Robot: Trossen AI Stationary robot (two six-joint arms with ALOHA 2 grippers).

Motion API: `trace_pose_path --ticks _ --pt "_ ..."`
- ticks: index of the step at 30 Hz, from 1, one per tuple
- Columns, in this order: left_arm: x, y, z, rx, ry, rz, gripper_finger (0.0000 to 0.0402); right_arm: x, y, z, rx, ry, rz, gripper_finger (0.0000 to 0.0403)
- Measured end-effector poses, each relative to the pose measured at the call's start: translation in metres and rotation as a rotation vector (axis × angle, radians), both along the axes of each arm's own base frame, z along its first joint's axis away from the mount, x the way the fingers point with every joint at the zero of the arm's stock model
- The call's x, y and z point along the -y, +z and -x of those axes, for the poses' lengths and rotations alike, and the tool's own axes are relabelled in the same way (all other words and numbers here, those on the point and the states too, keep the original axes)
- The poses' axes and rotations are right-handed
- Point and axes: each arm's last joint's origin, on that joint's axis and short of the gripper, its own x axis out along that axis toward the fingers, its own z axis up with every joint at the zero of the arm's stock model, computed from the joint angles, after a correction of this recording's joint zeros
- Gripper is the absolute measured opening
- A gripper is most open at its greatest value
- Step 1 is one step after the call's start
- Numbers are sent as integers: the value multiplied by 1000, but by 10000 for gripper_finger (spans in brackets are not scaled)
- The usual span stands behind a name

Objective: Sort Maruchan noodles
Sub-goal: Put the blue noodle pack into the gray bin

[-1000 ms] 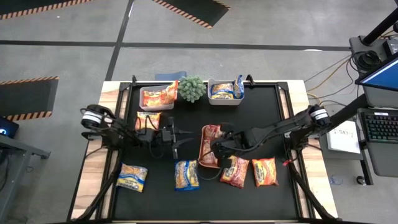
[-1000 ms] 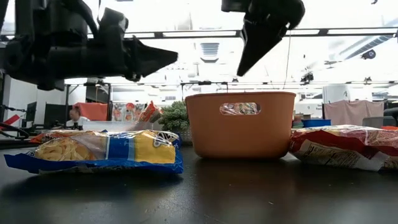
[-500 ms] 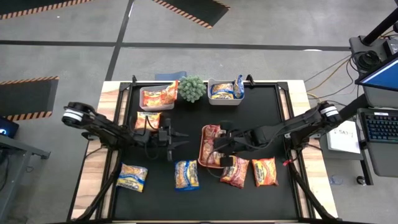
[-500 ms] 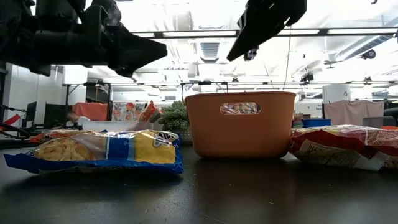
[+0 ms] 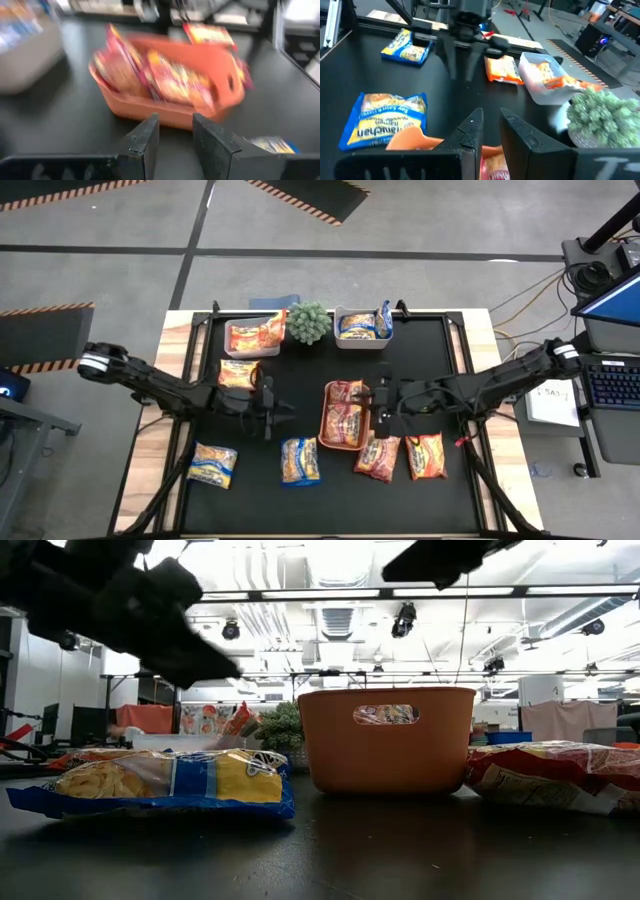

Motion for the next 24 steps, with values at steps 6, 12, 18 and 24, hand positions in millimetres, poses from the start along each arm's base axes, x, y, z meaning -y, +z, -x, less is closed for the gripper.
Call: trace_pose_path --ticks 6,12,18,24 --pt "8 -11 1 -210 -1 90 136 3 -4 11 34 -1 -12 52" --pt "17 -15 -4 -261 -29 188 214 3 -8 10 14 0 -6 52" --pt "23 -32 -2 -369 -80 267 269 2 -10 7 5 2 1 52" --pt "28 -43 -6 -391 -94 268 270 2 -12 6 -4 2 4 52"
